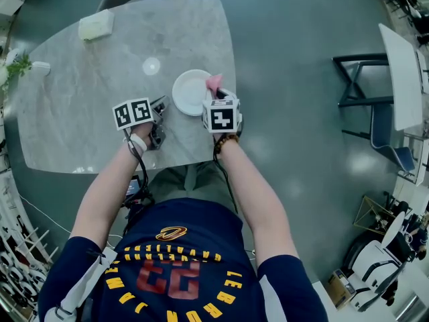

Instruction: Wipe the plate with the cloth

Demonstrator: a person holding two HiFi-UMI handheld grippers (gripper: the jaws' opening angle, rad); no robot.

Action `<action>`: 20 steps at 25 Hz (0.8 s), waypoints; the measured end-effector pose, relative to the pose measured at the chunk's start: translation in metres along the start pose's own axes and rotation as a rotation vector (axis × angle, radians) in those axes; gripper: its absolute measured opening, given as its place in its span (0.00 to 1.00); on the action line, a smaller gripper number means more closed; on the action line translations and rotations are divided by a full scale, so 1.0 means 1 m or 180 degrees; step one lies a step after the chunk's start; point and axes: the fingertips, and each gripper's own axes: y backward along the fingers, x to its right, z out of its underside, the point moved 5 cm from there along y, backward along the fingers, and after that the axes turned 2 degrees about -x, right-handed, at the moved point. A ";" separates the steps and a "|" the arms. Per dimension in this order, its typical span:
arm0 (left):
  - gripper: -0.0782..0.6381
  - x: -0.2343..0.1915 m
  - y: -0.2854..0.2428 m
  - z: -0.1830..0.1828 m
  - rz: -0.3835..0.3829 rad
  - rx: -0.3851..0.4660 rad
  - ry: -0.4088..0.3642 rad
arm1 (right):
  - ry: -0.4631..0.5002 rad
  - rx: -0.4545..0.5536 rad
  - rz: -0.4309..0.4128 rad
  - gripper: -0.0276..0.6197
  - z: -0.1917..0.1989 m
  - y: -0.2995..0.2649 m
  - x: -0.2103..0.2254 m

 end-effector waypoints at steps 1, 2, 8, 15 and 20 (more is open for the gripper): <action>0.11 0.002 -0.001 0.000 0.0022 -0.0007 -0.0014 | 0.0018 0.0009 -0.0039 0.10 -0.001 -0.002 -0.003; 0.11 0.004 -0.002 0.000 0.0047 -0.0016 -0.0029 | 0.0051 0.0000 -0.0073 0.10 0.000 -0.004 -0.007; 0.12 0.016 0.004 0.008 0.0185 -0.0058 -0.0030 | 0.0329 -0.0063 -0.0419 0.10 0.000 -0.007 -0.060; 0.12 0.011 0.004 0.006 0.0283 -0.0094 0.0001 | 0.0524 -0.0245 -0.0596 0.10 0.010 -0.022 -0.103; 0.13 0.016 -0.009 0.008 0.0274 -0.0197 0.0016 | 0.0364 -0.0226 -0.0421 0.10 0.014 -0.020 -0.081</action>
